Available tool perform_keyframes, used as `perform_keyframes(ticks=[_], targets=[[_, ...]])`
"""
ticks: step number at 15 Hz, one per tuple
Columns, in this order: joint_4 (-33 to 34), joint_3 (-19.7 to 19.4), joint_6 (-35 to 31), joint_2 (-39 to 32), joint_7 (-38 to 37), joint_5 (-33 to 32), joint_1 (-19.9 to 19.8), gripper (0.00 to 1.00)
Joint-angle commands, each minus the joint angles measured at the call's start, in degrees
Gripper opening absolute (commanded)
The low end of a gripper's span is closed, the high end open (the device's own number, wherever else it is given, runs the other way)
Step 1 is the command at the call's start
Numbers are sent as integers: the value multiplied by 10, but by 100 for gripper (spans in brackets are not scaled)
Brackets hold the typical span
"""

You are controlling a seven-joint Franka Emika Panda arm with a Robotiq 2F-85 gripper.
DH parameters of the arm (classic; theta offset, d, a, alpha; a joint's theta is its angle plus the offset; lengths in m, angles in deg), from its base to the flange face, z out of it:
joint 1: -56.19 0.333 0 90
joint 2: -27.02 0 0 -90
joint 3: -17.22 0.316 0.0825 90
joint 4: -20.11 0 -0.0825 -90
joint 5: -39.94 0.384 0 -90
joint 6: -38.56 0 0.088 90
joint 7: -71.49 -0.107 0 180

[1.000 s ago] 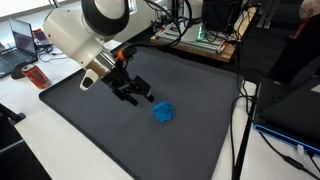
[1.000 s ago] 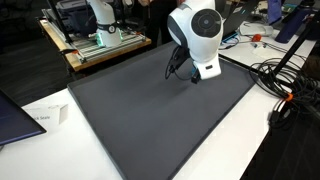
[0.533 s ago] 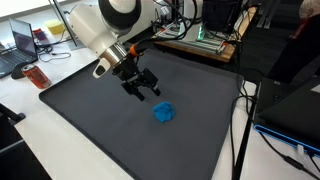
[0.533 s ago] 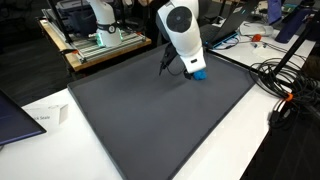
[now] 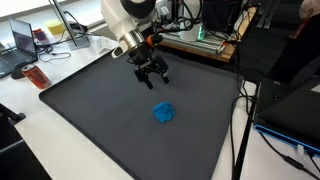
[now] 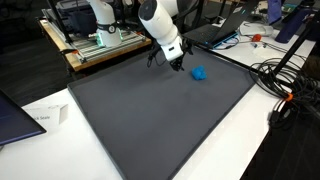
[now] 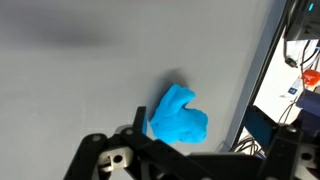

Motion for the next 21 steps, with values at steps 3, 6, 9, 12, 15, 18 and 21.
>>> perform_keyframes(ticks=[3, 6, 9, 12, 15, 18, 21], targets=[[-110, -37, -112, 109, 51, 114, 89, 100], [-139, -16, -198, 131, 11, 95, 112, 100], [-163, -16, -269, 141, -32, 67, 149, 100], [-185, -28, -317, 142, -80, 27, 185, 100], [-210, -60, -361, 139, -155, -38, 232, 100], [-236, -127, -386, 137, -235, -107, 300, 100], [-252, -195, -386, 144, -327, -202, 357, 100]])
